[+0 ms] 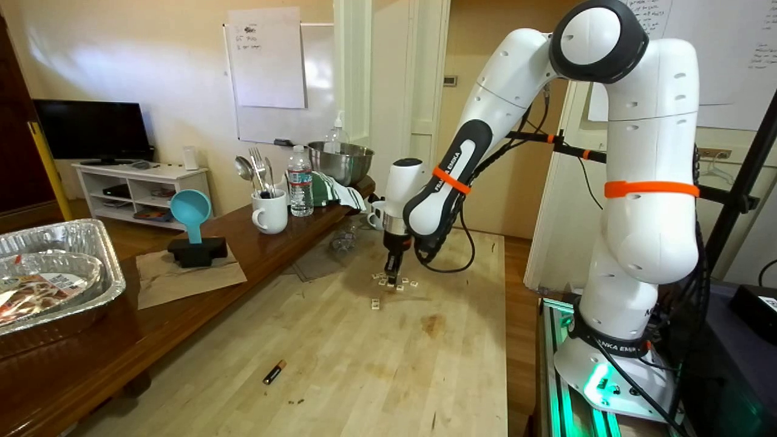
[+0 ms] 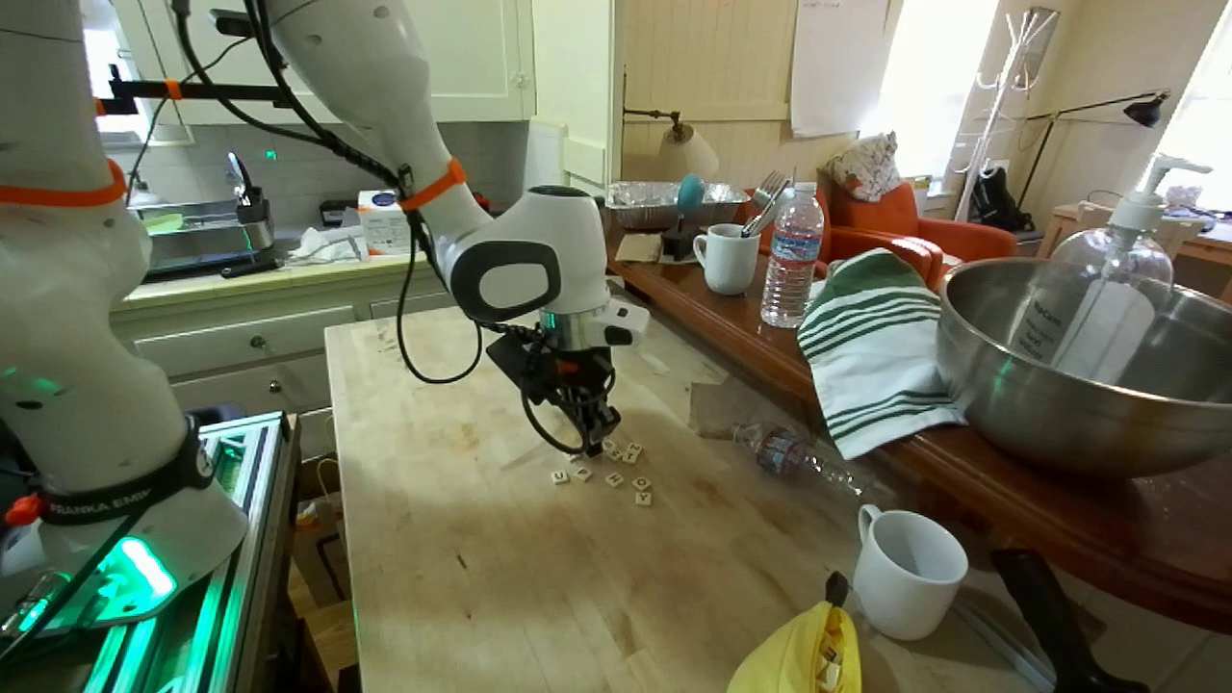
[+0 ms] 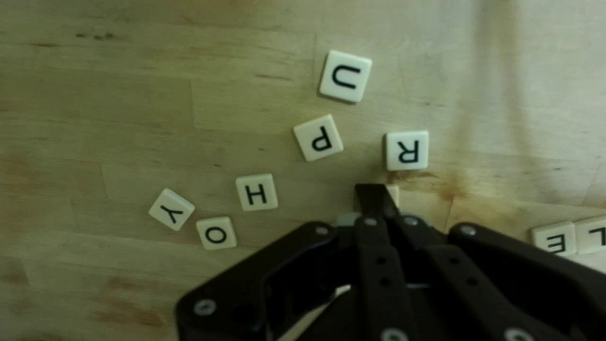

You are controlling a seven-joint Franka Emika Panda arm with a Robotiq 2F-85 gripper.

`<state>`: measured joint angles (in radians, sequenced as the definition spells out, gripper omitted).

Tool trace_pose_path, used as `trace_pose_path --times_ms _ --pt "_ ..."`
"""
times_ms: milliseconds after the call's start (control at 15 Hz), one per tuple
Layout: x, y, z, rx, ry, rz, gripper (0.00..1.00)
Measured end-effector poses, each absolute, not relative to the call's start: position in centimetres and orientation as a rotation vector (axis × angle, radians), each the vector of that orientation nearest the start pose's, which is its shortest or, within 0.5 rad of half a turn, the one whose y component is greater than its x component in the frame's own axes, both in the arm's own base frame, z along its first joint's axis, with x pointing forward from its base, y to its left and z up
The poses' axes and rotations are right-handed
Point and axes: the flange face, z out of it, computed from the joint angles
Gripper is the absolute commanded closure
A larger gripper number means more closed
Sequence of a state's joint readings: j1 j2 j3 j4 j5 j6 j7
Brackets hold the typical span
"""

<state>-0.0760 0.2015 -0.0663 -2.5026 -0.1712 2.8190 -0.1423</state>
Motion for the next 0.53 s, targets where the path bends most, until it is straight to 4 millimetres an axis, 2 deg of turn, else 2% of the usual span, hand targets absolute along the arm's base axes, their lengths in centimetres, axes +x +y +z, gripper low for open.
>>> trace_pose_path --times_ms 533 --pt "48.1 -3.7 21.7 -3.2 -0.349 -0.172 1.0"
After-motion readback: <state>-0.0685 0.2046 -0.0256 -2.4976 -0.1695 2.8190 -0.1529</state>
